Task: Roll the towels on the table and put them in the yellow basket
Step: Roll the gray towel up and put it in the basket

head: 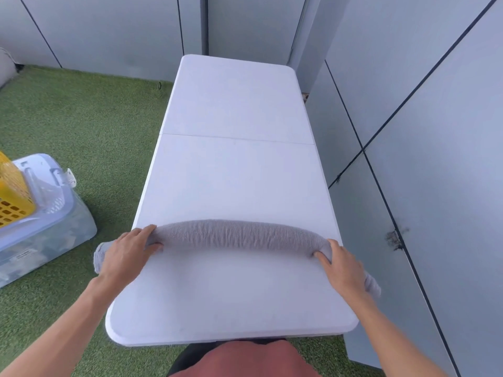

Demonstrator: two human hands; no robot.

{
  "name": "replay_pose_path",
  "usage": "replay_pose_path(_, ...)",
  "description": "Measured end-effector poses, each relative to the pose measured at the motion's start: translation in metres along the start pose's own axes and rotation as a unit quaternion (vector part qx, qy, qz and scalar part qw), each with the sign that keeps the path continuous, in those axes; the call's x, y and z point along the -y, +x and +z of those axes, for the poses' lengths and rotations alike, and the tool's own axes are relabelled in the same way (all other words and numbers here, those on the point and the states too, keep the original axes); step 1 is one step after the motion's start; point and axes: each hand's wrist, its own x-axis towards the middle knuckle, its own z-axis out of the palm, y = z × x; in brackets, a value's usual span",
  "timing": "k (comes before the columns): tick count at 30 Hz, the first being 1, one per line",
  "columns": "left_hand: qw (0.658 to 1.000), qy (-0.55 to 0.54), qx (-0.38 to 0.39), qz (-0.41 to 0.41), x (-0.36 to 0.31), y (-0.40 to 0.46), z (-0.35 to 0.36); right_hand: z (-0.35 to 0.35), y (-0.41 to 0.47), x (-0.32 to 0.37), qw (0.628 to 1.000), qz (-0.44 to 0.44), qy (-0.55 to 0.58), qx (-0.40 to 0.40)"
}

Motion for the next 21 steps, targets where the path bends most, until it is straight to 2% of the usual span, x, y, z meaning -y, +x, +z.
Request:
replay_pose_path(4, 0.994, 0.023, 0.026, -0.101, -0.058, -0.003, 0.000, 0.012, -0.011, 0.053, 0.995, 0.081, 0.057, -0.007)
replay_pose_path(11, 0.984, -0.097, 0.127, -0.080, -0.164, -0.028, 0.032, 0.032, -0.032, 0.140, 0.985, -0.006, 0.157, 0.070)
replay_pose_path(16, 0.967, -0.170, 0.171, -0.085, -0.181, -0.030, 0.038, 0.017, -0.032, 0.122, 0.963, -0.035, 0.232, 0.136)
replay_pose_path(21, 0.932, -0.261, 0.219, -0.125, -0.191, -0.030, 0.042, 0.014, -0.035, 0.095, 0.959, -0.047, 0.252, 0.118)
